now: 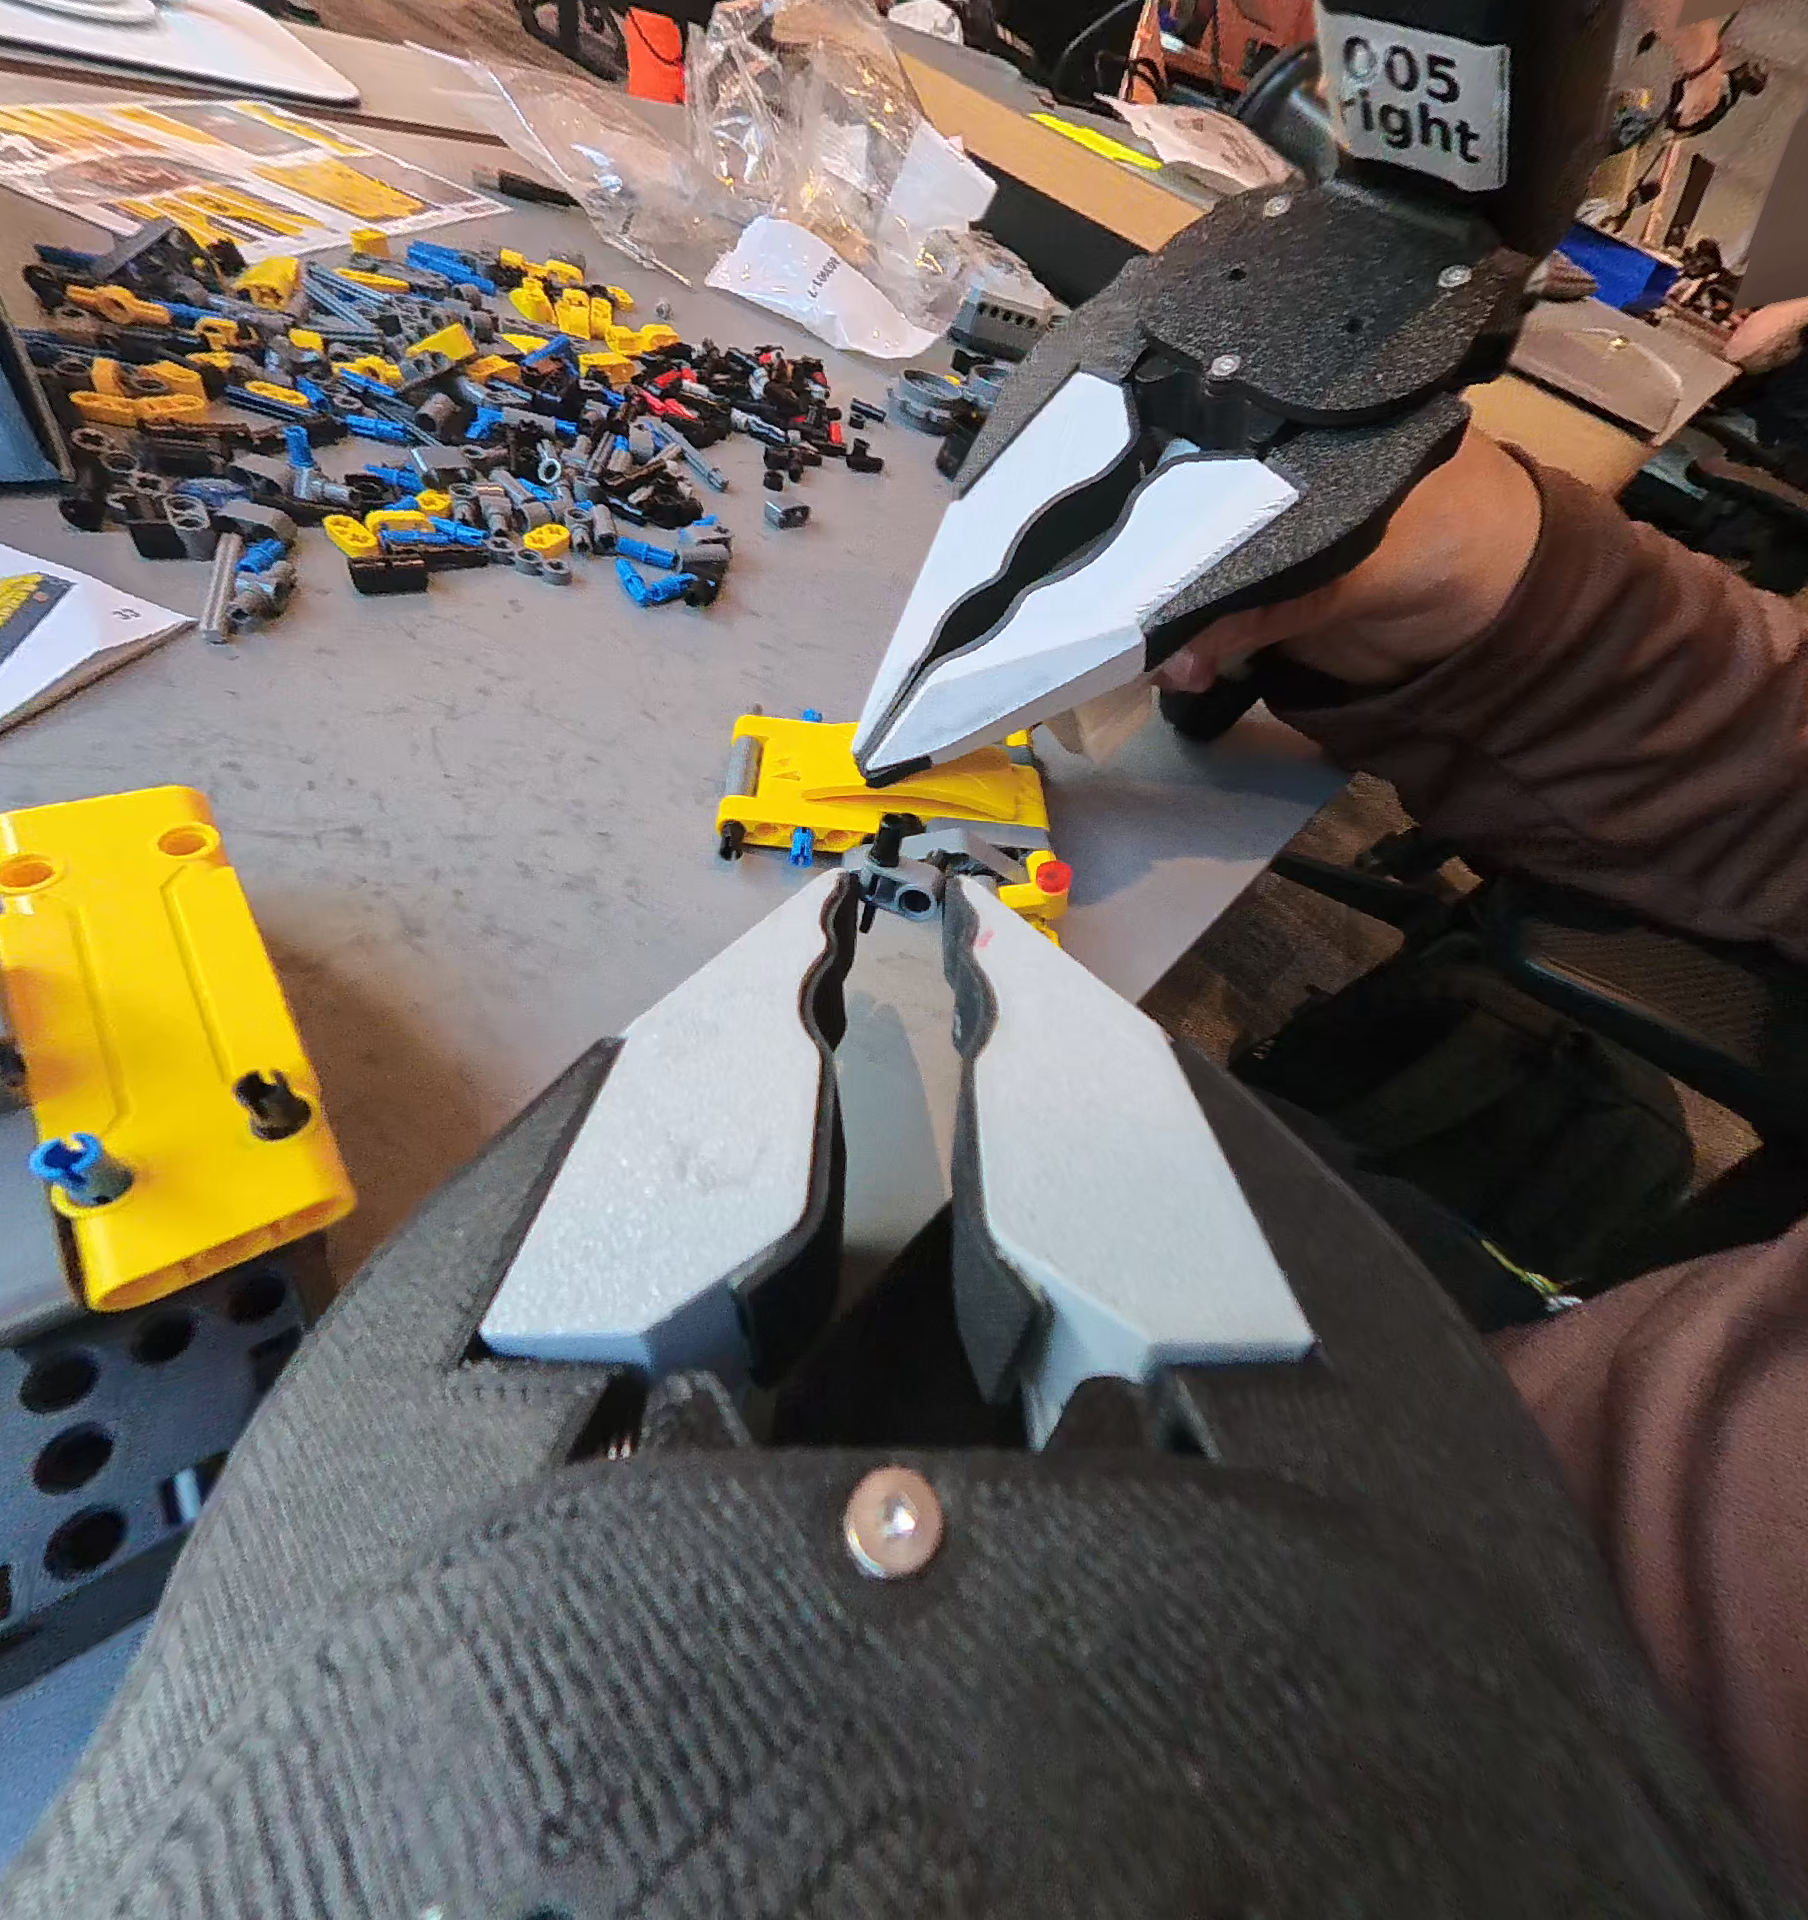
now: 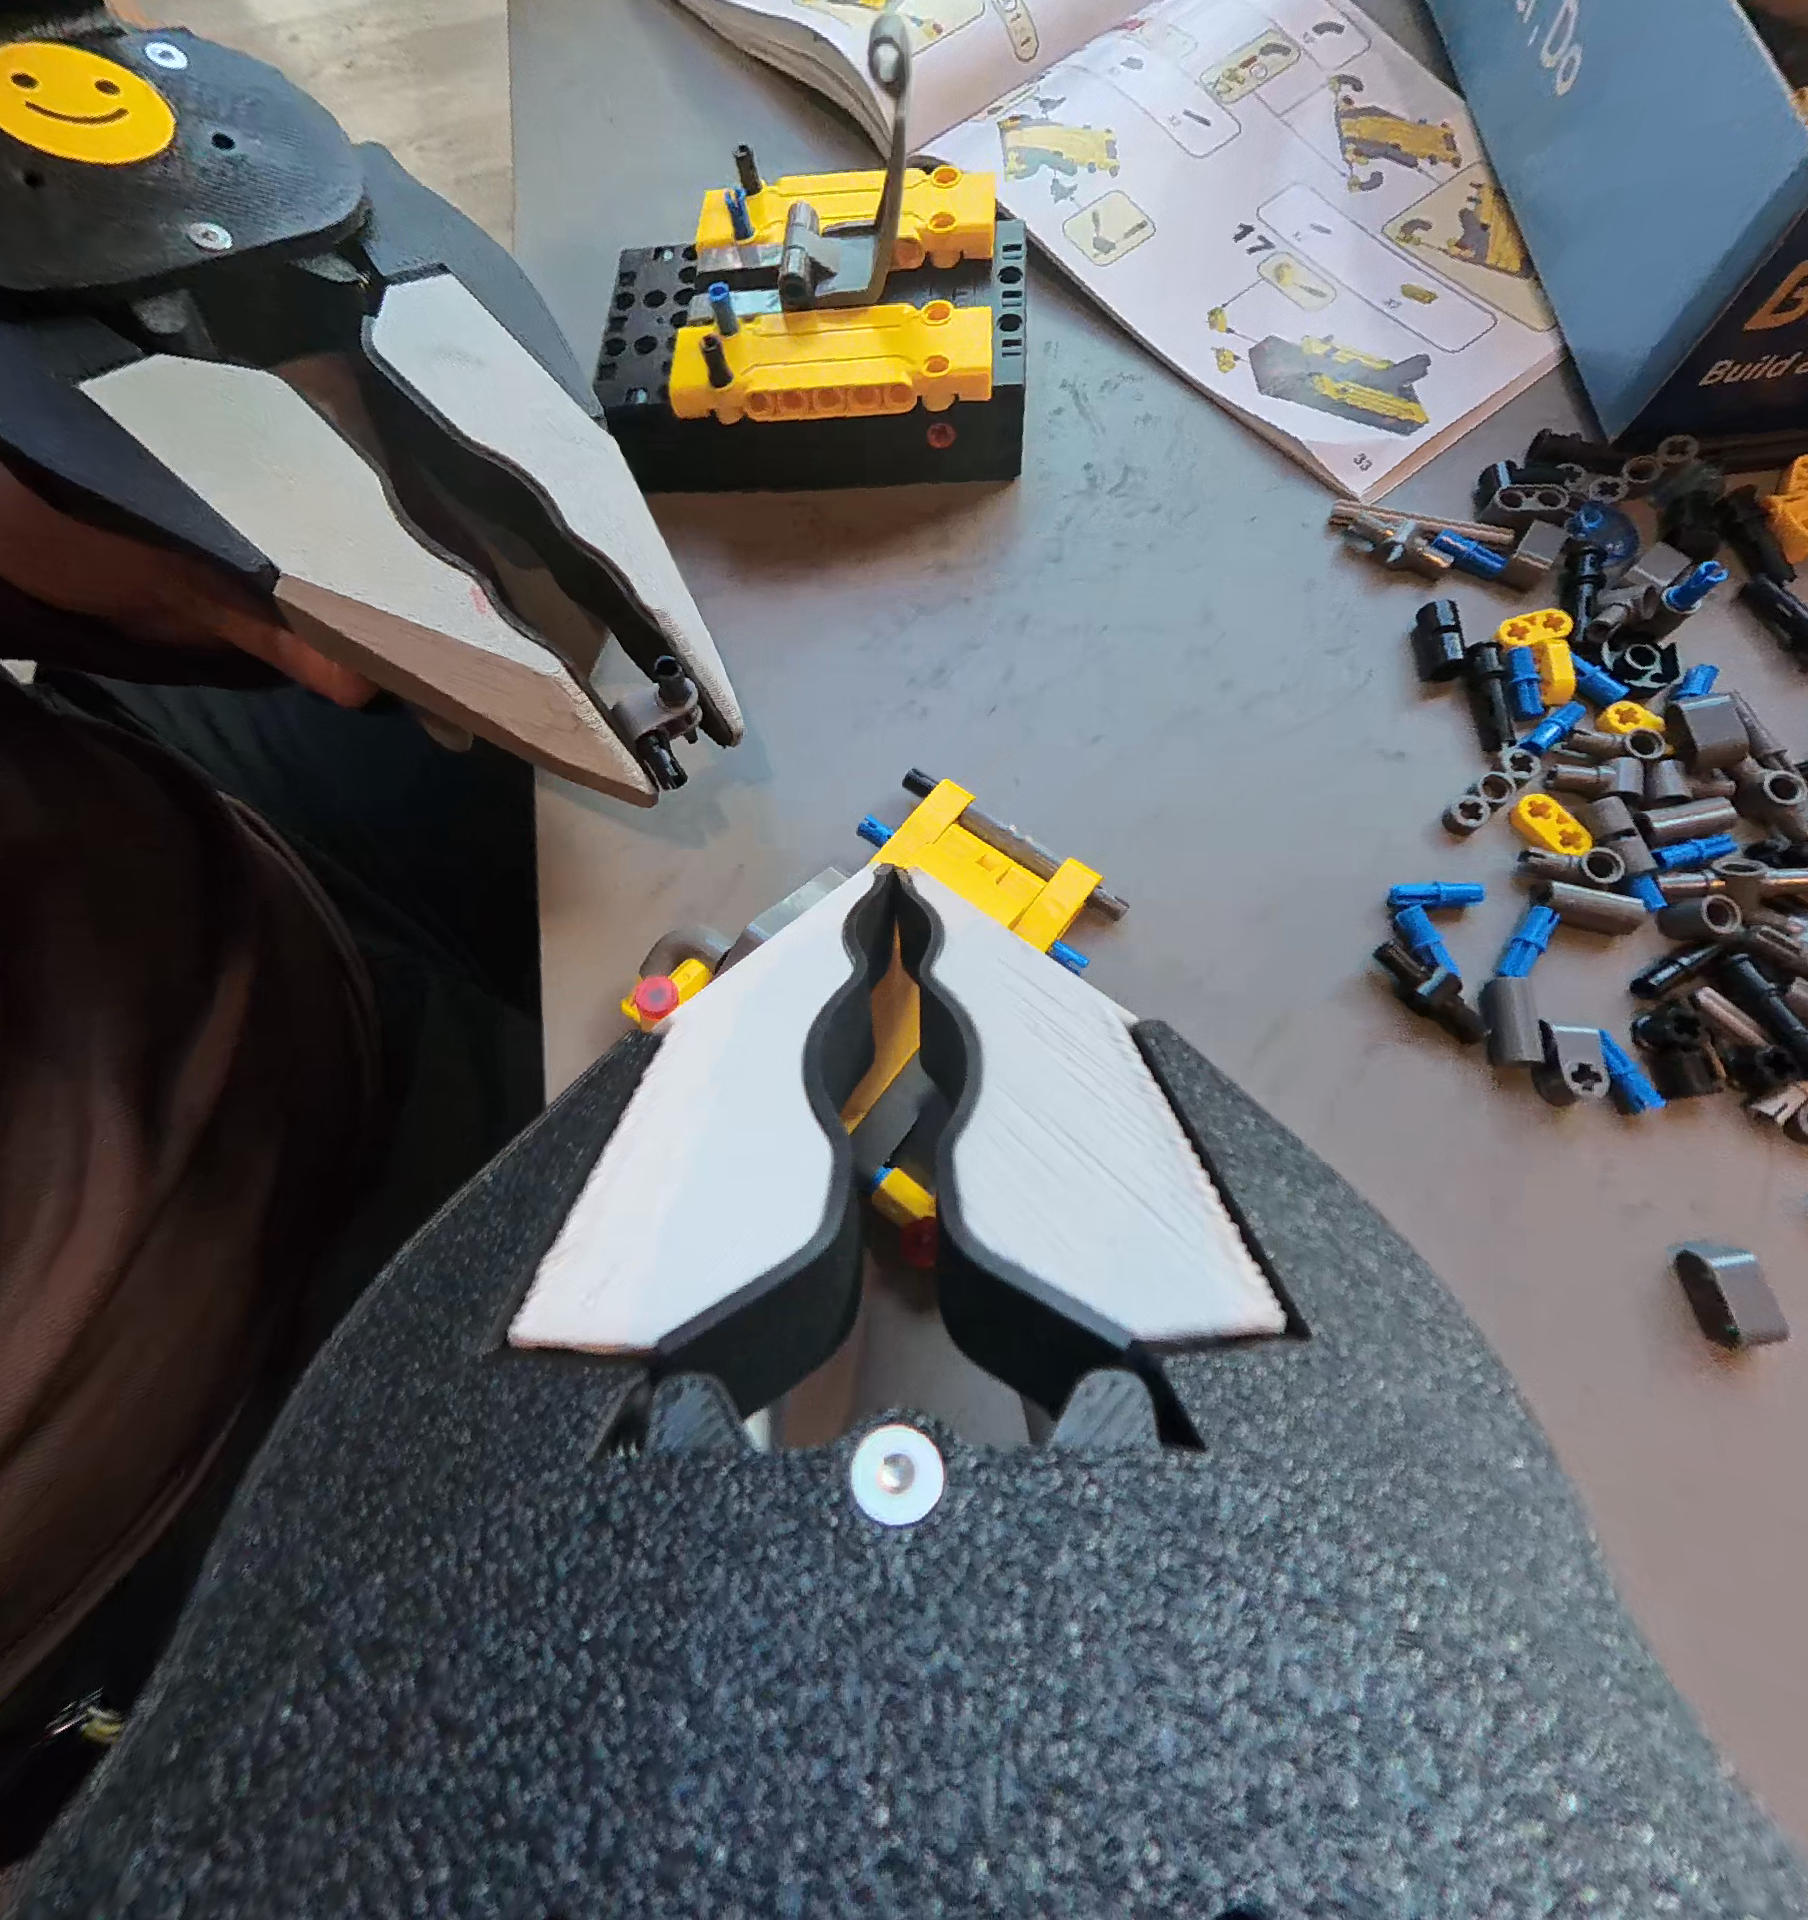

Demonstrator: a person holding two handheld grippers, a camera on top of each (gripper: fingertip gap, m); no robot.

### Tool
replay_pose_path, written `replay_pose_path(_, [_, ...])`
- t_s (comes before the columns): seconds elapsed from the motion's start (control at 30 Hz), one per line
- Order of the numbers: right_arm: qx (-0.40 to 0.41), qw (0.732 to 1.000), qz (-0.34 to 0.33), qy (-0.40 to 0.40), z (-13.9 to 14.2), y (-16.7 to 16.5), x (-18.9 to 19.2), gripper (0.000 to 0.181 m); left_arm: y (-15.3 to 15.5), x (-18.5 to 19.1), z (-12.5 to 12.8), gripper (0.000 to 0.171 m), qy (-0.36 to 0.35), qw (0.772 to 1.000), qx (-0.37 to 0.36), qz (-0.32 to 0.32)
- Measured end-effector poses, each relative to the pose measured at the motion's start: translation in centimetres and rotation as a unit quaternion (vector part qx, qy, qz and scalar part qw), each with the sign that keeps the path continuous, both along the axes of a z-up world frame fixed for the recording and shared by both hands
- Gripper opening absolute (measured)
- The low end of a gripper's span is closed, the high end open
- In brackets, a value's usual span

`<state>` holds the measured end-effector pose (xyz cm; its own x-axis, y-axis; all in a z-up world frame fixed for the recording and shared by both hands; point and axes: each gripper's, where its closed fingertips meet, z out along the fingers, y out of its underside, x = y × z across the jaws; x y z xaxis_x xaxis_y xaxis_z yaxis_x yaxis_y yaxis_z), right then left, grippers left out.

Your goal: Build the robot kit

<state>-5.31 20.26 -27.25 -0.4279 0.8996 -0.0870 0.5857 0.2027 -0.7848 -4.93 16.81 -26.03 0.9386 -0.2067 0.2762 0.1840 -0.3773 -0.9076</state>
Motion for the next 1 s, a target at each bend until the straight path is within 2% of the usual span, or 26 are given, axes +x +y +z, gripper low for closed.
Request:
replay_pose_path(0.2, [0.055,0.998,-0.01,0.016,0.9,-0.4,1.0,0.0,-0.7,1.4,0.3,0.014,0.019,1.0,0.005,-0.006])
replay_pose_path(0.27, [0.074,0.996,-0.024,0.032,1.7,-0.2,1.5,0.017,-1.0,1.5,0.4,0.014,0.022,1.0,0.004,-0.005])
replay_pose_path(0.37, [0.079,0.995,-0.036,0.052,3.1,-0.5,2.8,0.02,-1.6,1.4,0.4,0.014,0.029,1.0,0.003,-0.002])
replay_pose_path(0.47, [0.087,0.994,-0.018,0.064,3.6,-1.9,4.4,0.026,-2.3,1.5,0.2,0.014,0.023,1.0,-0.001,-0.003])
replay_pose_path(0.57, [0.122,0.991,0.014,0.059,2.8,-2.8,5.1,0.035,-3.0,1.6,-0.1,0.014,0.011,1.0,-0.006,-0.005])
replay_pose_path(0.67, [0.158,0.986,0.044,0.041,1.7,-3.1,5.1,0.066,-3.2,1.5,-0.2,0.014,-0.012,1.0,-0.01,-0.005])
replay_pose_path(0.83, [0.188,0.977,0.1,-0.009,-0.8,-3.6,5.4,0.077,-3.8,1.3,-0.1,0.014,-0.044,0.999,-0.013,-0.004])
replay_pose_path(0.87, [0.19,0.976,0.103,-0.014,-1.0,-3.8,5.5,0.083,-3.9,1.3,0.0,0.014,-0.045,0.999,-0.012,-0.002])
replay_pose_path(1.0, [0.199,0.974,0.102,-0.017,-1.1,-4.8,5.9,0.086,-4.3,1.2,0.1,0.014,-0.043,0.999,-0.01,0.001])
